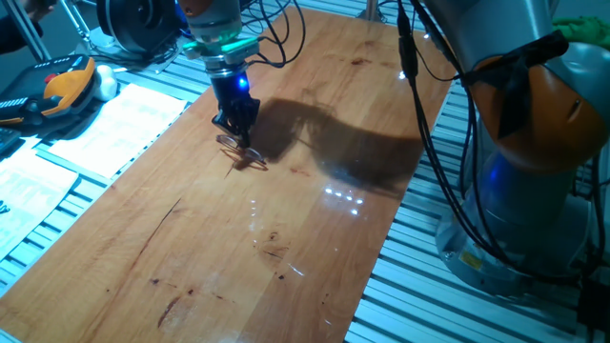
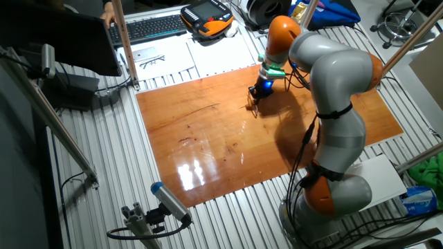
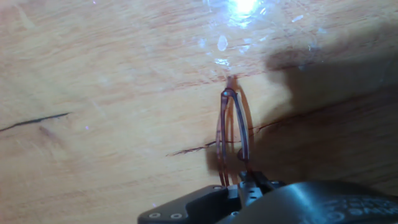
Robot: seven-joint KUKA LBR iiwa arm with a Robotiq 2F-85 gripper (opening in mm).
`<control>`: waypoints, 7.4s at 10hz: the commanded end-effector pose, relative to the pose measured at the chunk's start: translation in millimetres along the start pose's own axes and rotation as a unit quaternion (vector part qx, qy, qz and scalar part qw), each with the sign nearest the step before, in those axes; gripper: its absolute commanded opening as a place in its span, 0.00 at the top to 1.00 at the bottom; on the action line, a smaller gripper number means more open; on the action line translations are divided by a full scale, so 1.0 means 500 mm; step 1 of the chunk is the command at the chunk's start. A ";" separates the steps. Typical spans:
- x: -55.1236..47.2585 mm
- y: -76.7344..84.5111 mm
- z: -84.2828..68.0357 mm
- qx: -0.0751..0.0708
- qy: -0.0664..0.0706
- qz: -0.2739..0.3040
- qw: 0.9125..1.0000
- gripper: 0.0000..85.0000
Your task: Unfold the leg of the glasses (with one hand)
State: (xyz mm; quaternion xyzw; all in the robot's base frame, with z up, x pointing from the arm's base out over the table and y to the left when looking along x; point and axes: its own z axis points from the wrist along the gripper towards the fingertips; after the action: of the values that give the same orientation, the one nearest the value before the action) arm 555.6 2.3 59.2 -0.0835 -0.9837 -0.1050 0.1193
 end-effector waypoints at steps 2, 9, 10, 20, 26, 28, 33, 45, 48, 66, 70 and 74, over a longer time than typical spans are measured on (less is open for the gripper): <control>-0.001 0.001 0.002 -0.011 0.000 0.007 1.000 1.00; -0.007 -0.002 0.009 -0.058 0.006 0.037 0.998 1.00; -0.008 -0.003 0.011 -0.065 0.009 0.042 0.997 1.00; -0.011 0.016 0.007 -0.117 -0.004 0.059 0.991 1.00; -0.014 0.034 0.007 -0.172 -0.003 0.079 0.982 1.00; -0.018 0.038 0.010 -0.192 -0.002 0.088 0.977 1.00; -0.027 0.044 0.020 -0.208 -0.004 0.100 0.973 1.00; -0.038 0.046 0.032 -0.230 0.002 0.097 0.968 1.00; -0.039 0.045 0.033 -0.244 0.008 0.092 0.965 1.00; -0.030 0.044 0.017 -0.226 -0.015 0.100 0.969 1.00; -0.025 0.047 0.011 -0.216 -0.026 0.112 0.970 1.00; -0.006 0.069 -0.008 -0.101 -0.065 0.114 0.986 1.00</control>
State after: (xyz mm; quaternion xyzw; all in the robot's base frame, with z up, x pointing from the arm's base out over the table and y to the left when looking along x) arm 565.9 34.2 69.0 -0.2156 -0.9470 -0.2331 0.0481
